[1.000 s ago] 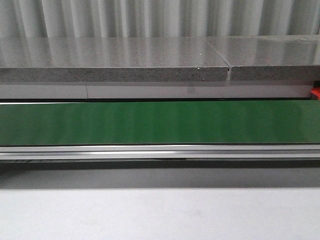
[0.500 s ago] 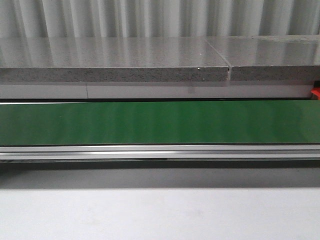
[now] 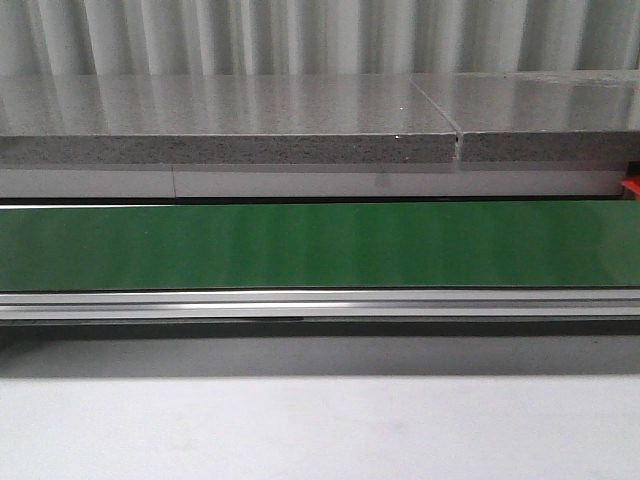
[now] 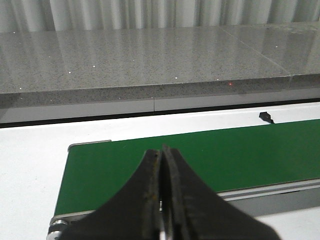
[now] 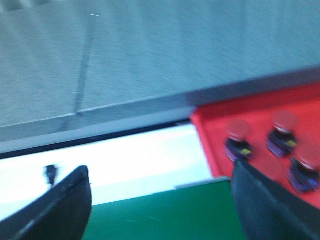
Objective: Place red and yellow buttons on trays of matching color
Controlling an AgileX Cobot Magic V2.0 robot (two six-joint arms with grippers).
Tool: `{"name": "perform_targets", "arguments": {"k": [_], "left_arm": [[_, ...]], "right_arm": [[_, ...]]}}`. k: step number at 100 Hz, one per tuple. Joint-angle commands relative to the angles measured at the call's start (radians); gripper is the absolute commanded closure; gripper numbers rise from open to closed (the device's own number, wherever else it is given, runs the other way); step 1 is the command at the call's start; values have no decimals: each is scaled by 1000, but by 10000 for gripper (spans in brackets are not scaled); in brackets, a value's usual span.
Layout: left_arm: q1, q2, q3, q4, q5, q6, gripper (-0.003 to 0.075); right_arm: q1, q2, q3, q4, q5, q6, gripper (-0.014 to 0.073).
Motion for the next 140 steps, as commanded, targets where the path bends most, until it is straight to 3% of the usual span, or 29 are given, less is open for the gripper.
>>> {"name": "perform_targets", "arguments": {"k": [1, 18, 43, 51, 73, 96, 140], "left_arm": [[-9, 13, -23, -10, -72, -3, 741], [-9, 13, -23, -10, -72, -3, 741], [-9, 13, -23, -10, -72, -3, 741], [-9, 13, -23, -10, -72, -3, 741], [-9, 13, -23, -10, -72, -3, 741], [-9, 13, -23, -10, -72, -3, 741], [-9, 13, -23, -10, -72, -3, 741]], "right_arm": [[66, -68, -31, -4, -40, -67, 21], [149, -192, 24, -4, -15, -145, 21], [157, -460, 200, -4, 94, -147, 26], [157, -556, 246, -4, 146, -147, 71], [157, -774, 294, -2, 312, -147, 352], [157, -806, 294, -2, 345, -147, 666], [157, -806, 294, -2, 344, -147, 662]]}}
